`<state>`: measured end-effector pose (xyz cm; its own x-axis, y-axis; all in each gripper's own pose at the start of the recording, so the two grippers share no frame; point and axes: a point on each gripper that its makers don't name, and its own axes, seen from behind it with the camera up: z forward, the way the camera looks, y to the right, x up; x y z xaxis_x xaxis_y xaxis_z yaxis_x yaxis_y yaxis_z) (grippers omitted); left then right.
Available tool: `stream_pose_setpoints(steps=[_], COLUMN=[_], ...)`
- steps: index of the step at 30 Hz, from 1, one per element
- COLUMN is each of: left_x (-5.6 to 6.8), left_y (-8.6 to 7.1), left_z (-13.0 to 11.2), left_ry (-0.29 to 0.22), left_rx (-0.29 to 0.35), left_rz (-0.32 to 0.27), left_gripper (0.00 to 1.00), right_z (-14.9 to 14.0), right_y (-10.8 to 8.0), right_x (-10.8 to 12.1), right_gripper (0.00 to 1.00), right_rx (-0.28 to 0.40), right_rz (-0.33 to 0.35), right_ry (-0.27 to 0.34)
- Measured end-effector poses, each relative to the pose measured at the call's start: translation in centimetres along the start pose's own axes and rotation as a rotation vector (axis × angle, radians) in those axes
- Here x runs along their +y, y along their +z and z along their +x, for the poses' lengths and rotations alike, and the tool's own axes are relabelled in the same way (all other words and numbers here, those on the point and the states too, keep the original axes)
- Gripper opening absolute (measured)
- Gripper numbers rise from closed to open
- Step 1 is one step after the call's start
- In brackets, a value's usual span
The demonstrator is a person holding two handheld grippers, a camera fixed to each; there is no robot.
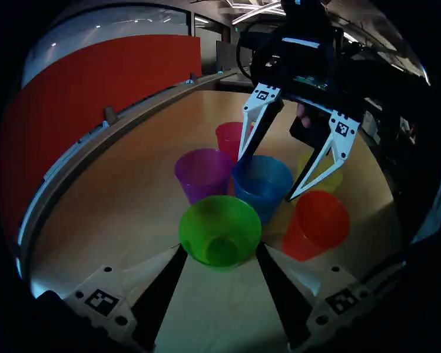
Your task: Pour water
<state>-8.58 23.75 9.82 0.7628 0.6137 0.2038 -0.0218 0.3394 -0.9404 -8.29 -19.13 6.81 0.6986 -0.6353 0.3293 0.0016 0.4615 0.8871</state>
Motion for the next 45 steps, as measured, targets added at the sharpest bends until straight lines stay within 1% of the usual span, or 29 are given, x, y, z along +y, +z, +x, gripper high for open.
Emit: stream_pose_setpoints(steps=[6,17,19,23,24,27,33,36,39,45], left_x=[0.2,0.4,0.3,0.1,0.0,0.3,0.0,0.1,0.3,0.2], left_y=[0.5,1.2,1.3,1.4,1.4,1.6,1.5,1.3,1.0,0.3], left_z=[0.4,0.5,0.5,0.6,0.7,0.7,0.8,0.8,1.1,1.8], left_ry=[-0.004,0.013,0.017,0.026,0.027,0.01,-0.013,-0.019,-0.028,-0.033], left_rx=[0.005,0.006,0.007,0.016,0.019,0.023,0.028,0.034,0.048,0.071], left_rz=[-0.008,-0.009,-0.005,0.012,0.016,0.009,0.025,0.025,0.019,0.029], left_gripper=[0.85,0.86,0.86,0.85,0.84,0.83,0.82,0.82,0.82,0.82], right_z=[0.1,0.1,0.1,0.0,0.0,0.0,0.0,-0.1,-0.1,-0.2], right_y=[0.3,0.7,0.7,0.9,1.0,1.0,1.0,0.9,0.9,0.6], right_x=[0.0,0.0,0.0,-0.2,-0.2,-0.2,-0.2,-0.2,-0.2,-0.1], right_gripper=[0.99,1.0,0.99,0.93,0.92,0.92,0.91,0.9,0.9,0.9], right_rx=[-0.001,0.001,0.003,0.002,0.001,0.006,0.012,0.014,0.017,0.019], right_rz=[0.005,0.005,0.007,0.015,0.017,0.015,0.009,0.006,0.004,-0.005], right_ry=[0.0,0.007,0.012,0.024,0.027,0.03,0.025,0.028,0.03,0.031])
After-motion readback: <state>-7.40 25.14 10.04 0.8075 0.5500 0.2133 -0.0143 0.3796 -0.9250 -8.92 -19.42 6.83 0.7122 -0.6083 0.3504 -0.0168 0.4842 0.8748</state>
